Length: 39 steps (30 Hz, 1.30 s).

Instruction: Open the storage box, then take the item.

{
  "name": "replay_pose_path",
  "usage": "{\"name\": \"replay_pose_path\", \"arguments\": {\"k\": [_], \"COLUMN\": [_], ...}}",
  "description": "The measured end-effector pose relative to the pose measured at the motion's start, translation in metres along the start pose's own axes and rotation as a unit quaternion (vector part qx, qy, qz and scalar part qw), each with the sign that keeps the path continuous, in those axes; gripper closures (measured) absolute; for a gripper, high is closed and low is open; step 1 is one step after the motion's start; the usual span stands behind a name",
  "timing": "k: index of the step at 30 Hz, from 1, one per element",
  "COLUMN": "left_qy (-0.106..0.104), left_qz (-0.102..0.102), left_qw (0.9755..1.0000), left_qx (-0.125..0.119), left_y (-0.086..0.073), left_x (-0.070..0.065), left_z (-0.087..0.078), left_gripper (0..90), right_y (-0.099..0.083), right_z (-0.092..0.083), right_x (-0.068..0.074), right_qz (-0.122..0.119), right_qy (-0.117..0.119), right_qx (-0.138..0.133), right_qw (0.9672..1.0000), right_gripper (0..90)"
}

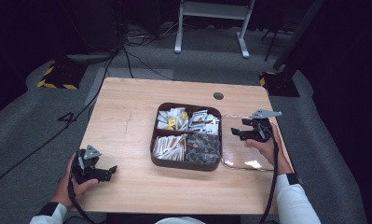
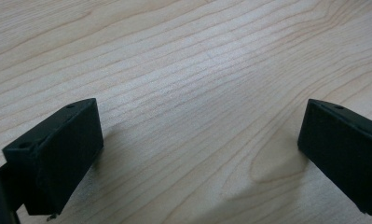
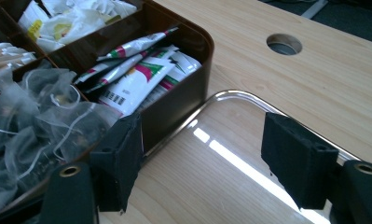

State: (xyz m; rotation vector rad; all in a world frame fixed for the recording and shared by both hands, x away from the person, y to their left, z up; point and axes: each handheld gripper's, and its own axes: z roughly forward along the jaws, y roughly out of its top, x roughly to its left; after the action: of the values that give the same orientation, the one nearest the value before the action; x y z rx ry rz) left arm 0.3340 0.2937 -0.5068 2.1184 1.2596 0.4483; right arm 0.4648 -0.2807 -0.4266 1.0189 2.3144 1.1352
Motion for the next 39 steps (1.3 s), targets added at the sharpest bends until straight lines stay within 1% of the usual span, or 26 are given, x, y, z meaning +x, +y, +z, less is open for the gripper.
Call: {"name": "replay_pose_path", "arguments": {"k": [6,8,10,16,19,23,25,27,29,35,39], "left_qy": [0.000,0.000,0.000,0.000,0.000,0.001,0.001,0.001,0.001,0.001,0.001], "left_qz": [0.000,0.000,-0.001,-0.001,0.000,0.000,0.000,0.000,0.000,0.000,0.000], "left_qw": [1.0000,1.0000,1.0000,1.0000,1.0000,1.0000,1.0000,1.0000,1.0000,1.0000,1.0000], "left_qx": [0.000,0.000,0.000,0.000,0.000,0.000,0.000,0.000,0.000,0.000,0.000], "left_y": [0.000,0.000,0.000,0.000,0.000,0.000,0.000,0.000,0.000,0.000,0.000], "left_x": [0.000,0.000,0.000,0.000,0.000,0.000,0.000,0.000,-0.001,-0.001,-0.001], "left_z": [0.000,0.000,0.000,0.000,0.000,0.000,0.000,0.000,0.000,0.000,0.000], "left_gripper": [0.2,0.2,0.2,0.3,0.3,0.4,0.4,0.5,0.5,0.4,0.4], "right_y": [0.012,0.016,0.020,0.037,0.048,0.059,0.063,0.065,0.068,0.074,0.076], "right_z": [0.007,0.011,0.014,0.024,0.035,0.050,0.058,0.065,0.070,0.085,0.097], "right_x": [0.012,0.017,0.021,0.032,0.040,0.052,0.057,0.062,0.063,0.056,0.053], "right_qz": [-0.015,-0.026,-0.029,-0.037,-0.039,-0.052,-0.054,-0.065,-0.063,-0.028,-0.025], "right_qy": [0.010,0.014,0.020,0.025,0.029,0.031,0.040,0.033,0.032,0.030,0.015], "right_qx": [0.000,0.000,0.002,-0.006,-0.004,0.006,0.012,0.021,0.025,0.031,0.046], "right_qw": [0.9998,0.9996,0.9994,0.9990,0.9988,0.9982,0.9977,0.9971,0.9972,0.9987,0.9985], "right_gripper": [29.6,29.6,29.6,30.3,30.5,30.1,30.1,29.8,29.9,30.0,30.4]}}
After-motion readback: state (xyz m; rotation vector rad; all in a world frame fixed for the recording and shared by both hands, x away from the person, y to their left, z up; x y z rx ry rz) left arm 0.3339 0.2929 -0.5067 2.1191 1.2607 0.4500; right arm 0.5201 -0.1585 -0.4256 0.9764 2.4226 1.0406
